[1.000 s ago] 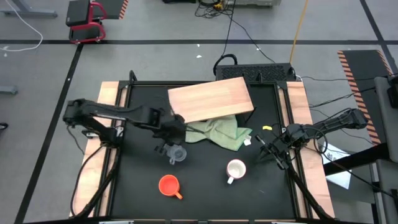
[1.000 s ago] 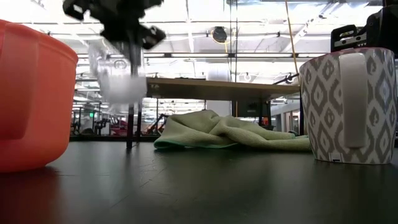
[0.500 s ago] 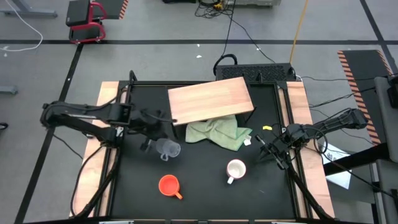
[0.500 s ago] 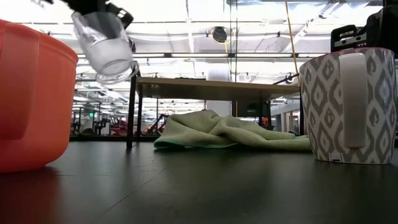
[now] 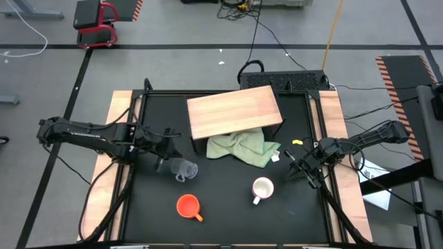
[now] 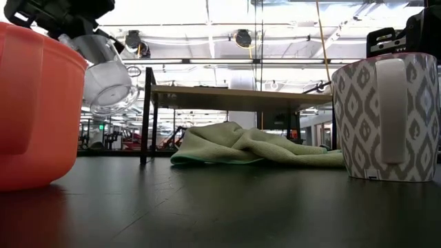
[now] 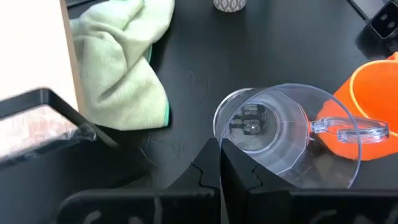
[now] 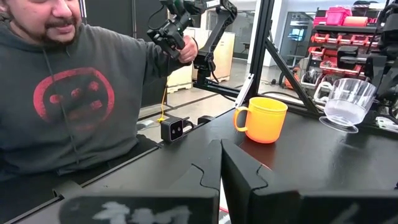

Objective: Stack small to large cups/mugs on shelf
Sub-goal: Put the transparent mug on the shelf

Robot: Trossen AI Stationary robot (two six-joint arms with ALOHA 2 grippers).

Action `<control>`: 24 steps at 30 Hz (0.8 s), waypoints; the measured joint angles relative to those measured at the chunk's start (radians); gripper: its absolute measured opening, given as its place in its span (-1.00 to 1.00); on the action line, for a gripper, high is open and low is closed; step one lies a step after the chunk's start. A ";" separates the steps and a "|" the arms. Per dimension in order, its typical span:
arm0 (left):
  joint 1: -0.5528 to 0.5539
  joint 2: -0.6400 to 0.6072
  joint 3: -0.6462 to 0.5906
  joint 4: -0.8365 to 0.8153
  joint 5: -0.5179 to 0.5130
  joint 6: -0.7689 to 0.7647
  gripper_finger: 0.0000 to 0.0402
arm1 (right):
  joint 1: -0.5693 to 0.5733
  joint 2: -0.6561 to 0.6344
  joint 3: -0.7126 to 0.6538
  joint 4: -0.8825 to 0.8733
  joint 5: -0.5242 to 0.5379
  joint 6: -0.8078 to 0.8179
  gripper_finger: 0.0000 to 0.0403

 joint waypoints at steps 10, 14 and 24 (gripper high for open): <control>0.000 0.000 0.000 0.085 -0.001 0.019 -1.00 | 0.000 0.000 0.000 -0.005 0.000 0.000 -1.00; 0.000 0.001 0.000 0.213 -0.032 0.040 -1.00 | 0.000 0.000 0.000 -0.004 0.000 0.000 -1.00; 0.017 0.013 0.000 0.588 -0.353 -0.023 -1.00 | 0.000 0.000 0.000 -0.003 0.000 0.000 -1.00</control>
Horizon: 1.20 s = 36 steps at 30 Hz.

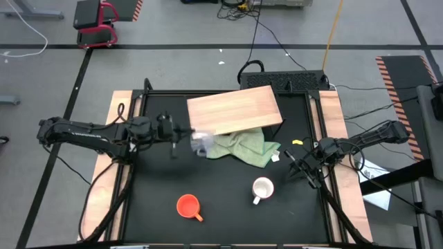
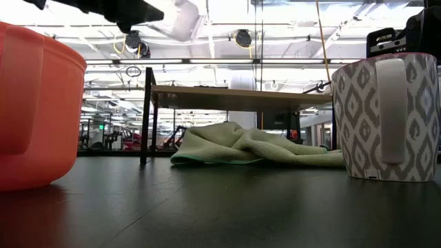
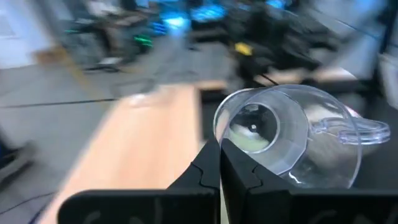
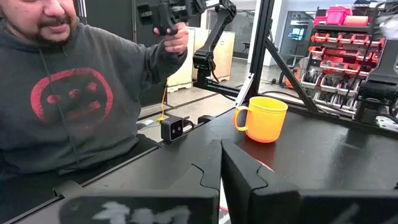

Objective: Stack small to large cups/mugs on shelf
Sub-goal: Put the transparent mug on the shelf

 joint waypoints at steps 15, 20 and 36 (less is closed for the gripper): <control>0.158 0.073 0.350 -0.258 -0.094 -0.046 -1.00 | 0.000 0.000 0.000 0.001 0.000 0.000 -1.00; 0.186 0.183 0.578 -0.530 -0.053 -0.044 -1.00 | 0.000 0.000 0.000 -0.001 0.000 0.000 -1.00; 0.339 0.532 1.039 -1.050 0.077 0.075 -1.00 | 0.000 0.000 0.000 -0.001 0.000 0.000 -1.00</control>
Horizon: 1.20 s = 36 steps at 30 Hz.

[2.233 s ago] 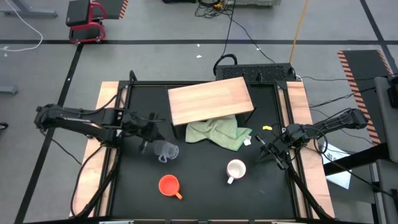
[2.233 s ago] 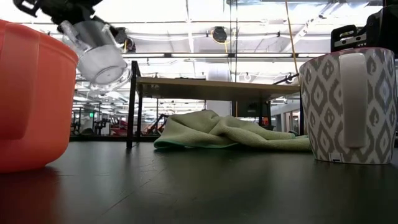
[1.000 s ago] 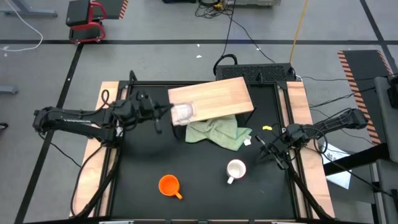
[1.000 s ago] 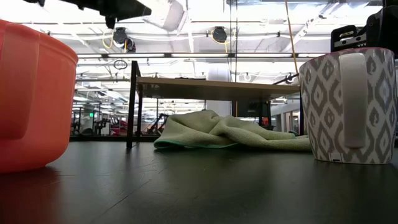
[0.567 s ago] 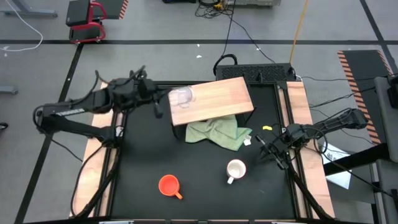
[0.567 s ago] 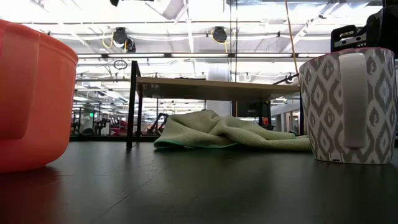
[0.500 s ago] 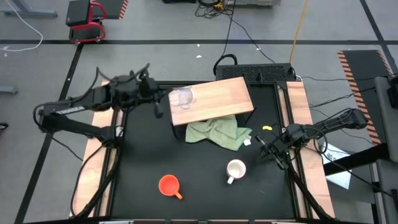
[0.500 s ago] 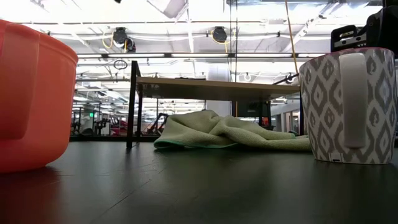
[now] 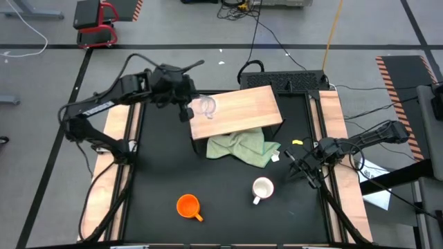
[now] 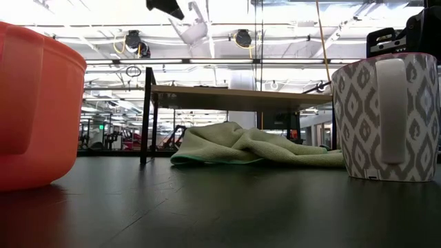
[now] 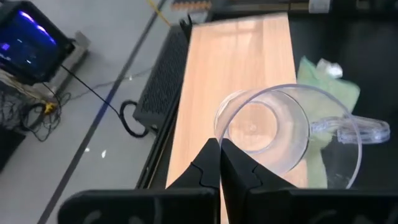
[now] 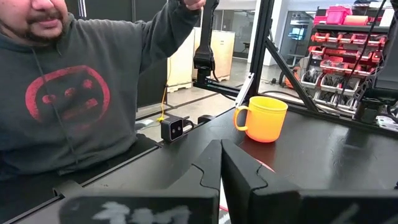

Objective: Stack small to large cups/mugs on shelf
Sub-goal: Put the transparent mug on the shelf

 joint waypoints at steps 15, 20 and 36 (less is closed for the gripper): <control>0.108 0.222 0.284 -0.296 0.117 0.109 -1.00 | 0.000 0.000 0.000 0.000 0.000 -0.002 -1.00; 0.110 0.264 0.312 -0.363 0.166 0.189 -1.00 | 0.000 0.000 0.000 0.000 0.000 -0.003 -1.00; 0.104 0.349 0.314 -0.469 0.233 0.271 -1.00 | 0.000 0.000 0.000 -0.004 0.000 -0.003 -1.00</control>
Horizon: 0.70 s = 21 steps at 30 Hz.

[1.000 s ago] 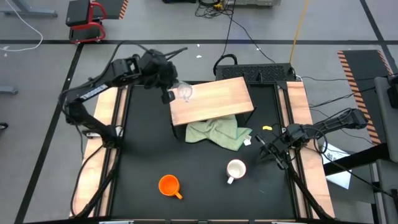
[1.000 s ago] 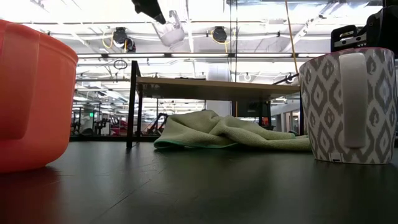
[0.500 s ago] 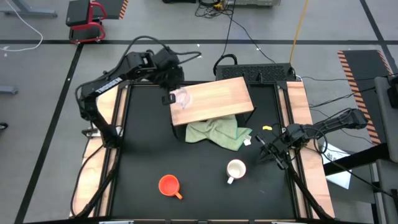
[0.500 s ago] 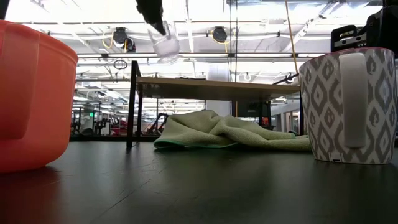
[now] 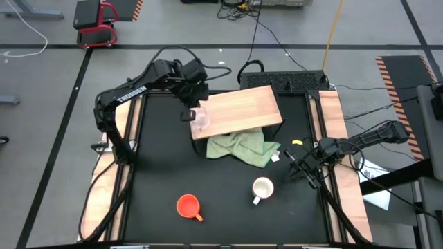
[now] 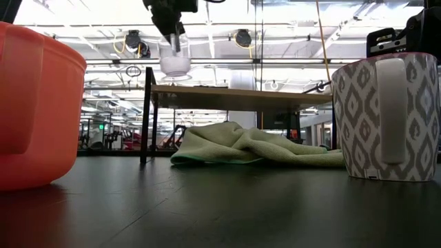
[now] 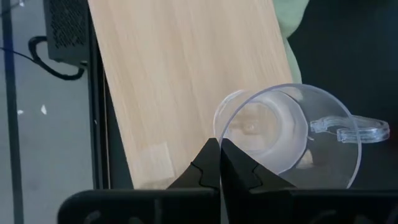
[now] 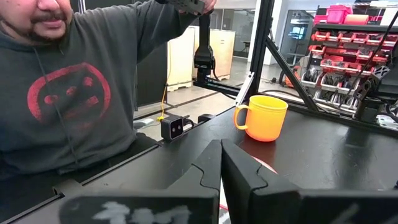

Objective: Stack small to large cups/mugs on shelf
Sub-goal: Put the transparent mug on the shelf

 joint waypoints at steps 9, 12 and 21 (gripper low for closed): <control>0.000 0.022 0.000 0.019 0.001 0.004 -1.00 | 0.000 0.000 0.000 0.000 0.000 0.000 -1.00; 0.000 0.039 0.000 0.023 -0.004 0.014 -1.00 | 0.000 0.000 0.000 0.000 0.000 0.001 -1.00; 0.000 0.084 0.000 0.014 -0.017 0.028 -1.00 | 0.000 0.000 0.000 0.000 0.000 0.002 -1.00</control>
